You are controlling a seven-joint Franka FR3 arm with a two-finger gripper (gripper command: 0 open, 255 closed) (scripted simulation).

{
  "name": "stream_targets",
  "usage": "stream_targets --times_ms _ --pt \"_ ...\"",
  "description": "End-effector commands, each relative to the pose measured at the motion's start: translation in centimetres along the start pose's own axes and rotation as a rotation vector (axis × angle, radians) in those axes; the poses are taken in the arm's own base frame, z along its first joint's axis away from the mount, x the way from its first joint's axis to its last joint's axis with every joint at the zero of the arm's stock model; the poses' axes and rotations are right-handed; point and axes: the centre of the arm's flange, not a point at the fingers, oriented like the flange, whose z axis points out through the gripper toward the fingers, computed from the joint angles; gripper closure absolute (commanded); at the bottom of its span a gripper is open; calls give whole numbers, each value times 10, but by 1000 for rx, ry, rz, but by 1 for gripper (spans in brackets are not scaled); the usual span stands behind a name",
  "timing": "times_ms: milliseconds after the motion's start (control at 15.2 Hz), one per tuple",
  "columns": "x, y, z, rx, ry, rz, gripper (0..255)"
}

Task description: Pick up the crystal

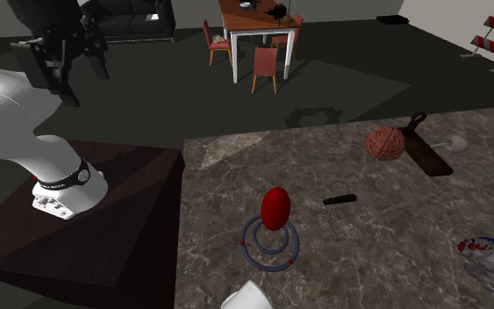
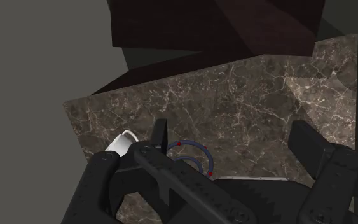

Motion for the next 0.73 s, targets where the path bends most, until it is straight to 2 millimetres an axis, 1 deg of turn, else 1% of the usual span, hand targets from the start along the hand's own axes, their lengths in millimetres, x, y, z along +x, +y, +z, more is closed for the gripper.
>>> stream_targets --times_ms 0,330,660 --pt "0 0 0 0 0 0 0" --pt "30 -3 48 -28 108 2 0" --pt "64 -5 92 -55 216 4 0"
